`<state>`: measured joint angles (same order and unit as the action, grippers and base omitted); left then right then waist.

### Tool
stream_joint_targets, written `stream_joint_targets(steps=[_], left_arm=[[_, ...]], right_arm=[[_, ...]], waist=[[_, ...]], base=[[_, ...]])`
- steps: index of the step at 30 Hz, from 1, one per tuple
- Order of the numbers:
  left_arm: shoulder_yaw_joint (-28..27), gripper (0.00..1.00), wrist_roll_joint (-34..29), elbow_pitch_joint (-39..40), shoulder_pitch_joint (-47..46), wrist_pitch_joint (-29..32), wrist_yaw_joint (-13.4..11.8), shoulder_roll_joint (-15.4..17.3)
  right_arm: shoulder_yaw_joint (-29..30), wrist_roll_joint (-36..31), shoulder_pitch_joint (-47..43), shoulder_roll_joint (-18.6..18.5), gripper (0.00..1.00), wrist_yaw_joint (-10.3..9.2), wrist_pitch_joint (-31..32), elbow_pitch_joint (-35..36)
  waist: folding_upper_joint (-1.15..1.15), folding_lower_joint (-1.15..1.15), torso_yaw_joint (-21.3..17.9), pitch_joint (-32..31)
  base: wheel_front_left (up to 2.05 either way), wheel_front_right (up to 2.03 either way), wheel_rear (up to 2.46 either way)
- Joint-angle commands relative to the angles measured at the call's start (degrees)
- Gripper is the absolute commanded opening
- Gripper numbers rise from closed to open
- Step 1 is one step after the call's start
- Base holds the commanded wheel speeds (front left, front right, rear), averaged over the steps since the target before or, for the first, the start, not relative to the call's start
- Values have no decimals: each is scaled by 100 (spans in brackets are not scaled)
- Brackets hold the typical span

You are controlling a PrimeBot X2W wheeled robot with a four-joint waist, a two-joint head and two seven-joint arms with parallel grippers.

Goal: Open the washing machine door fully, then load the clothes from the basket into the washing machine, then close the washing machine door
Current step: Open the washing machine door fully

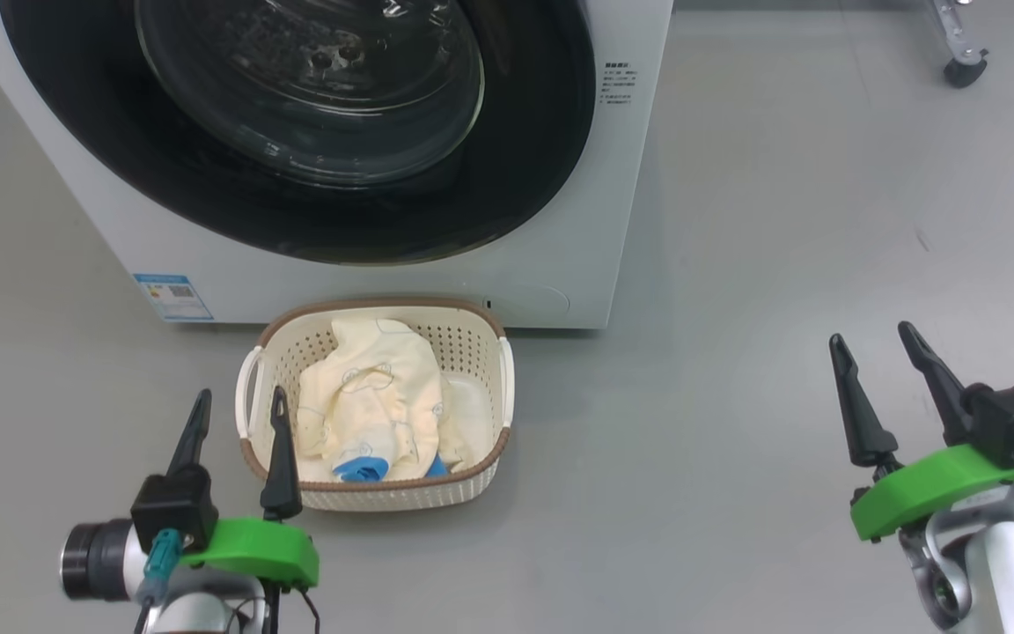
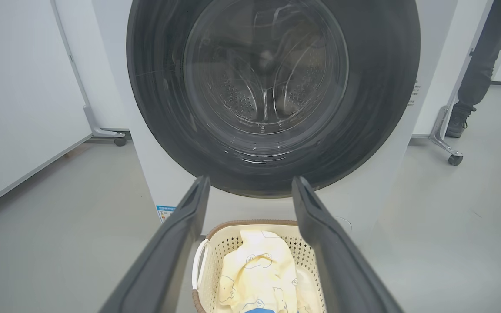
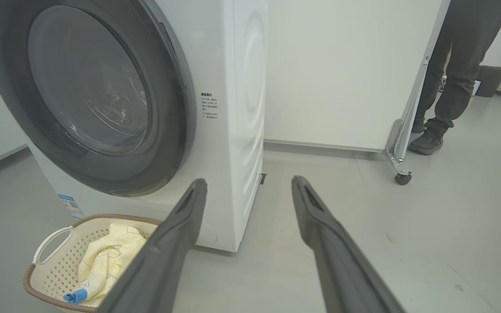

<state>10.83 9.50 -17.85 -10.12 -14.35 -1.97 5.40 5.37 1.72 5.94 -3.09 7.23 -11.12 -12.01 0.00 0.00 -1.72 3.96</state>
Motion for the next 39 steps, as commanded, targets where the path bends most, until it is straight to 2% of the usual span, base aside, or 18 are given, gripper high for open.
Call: stream_joint_targets(steps=[1, 2, 3, 4, 6, 13, 17, 22, 26, 33, 39], left_arm=[[-181, 100, -96, 221, -308, -65, 21, 51], [-178, 100, -105, 227, -327, -65, 25, 46], [-173, 100, -117, 231, -343, -65, 27, 43], [-165, 100, -140, 249, -364, -65, 28, 35], [-158, 100, -158, 270, -391, -65, 32, 27], [-141, 100, -232, 305, -524, -65, 44, 23], [-132, 100, -254, 328, -620, -65, 50, 6], [-86, 100, -279, 345, -733, -65, 61, -30], [-73, 100, -299, 358, -843, -65, 69, -48], [-23, 100, -334, 336, -1030, -65, 134, -69], [28, 100, -344, 348, -1191, -65, 175, -108]], right_arm=[[-84, 70, 311, -120, 100, 25, -80, 127], [-83, 120, 347, -124, 100, 25, -74, 94], [-76, 165, 384, -135, 93, 25, -73, 64], [-36, 343, 471, -130, 50, 25, -61, 4], [13, 574, 582, -119, 0, 25, -44, -53], [66, 1885, 1094, -76, 0, 25, 128, -404], [154, 3138, 1513, -38, 0, 25, 402, -700], [327, 5174, 2136, 7, 0, 25, 1104, -1030], [471, 6381, 2693, 18, 0, 25, 1639, -1415], [440, 7549, 3557, 20, 0, 25, 2318, -2083], [388, 8152, 4340, 21, 0, 25, 2865, -2655]], waist=[[0, 0, 16, 57], [0, 0, 22, 82], [0, 0, 29, 101], [0, 0, 37, 152], [0, 0, 47, 211], [0, 0, 90, 427], [0, 0, 125, 566], [0, 0, 176, 743], [0, 0, 222, 910], [0, 0, 318, 1158], [0, 0, 462, 1394]], base=[[0, 0, 0], [0, 0, 0], [0, 0, 0], [0, 0, 0], [0, 0, 0], [0, 0, 0], [0, 0, 0], [0, 0, 0], [0, 0, 0], [0, 0, 0], [0, 0, 0]])
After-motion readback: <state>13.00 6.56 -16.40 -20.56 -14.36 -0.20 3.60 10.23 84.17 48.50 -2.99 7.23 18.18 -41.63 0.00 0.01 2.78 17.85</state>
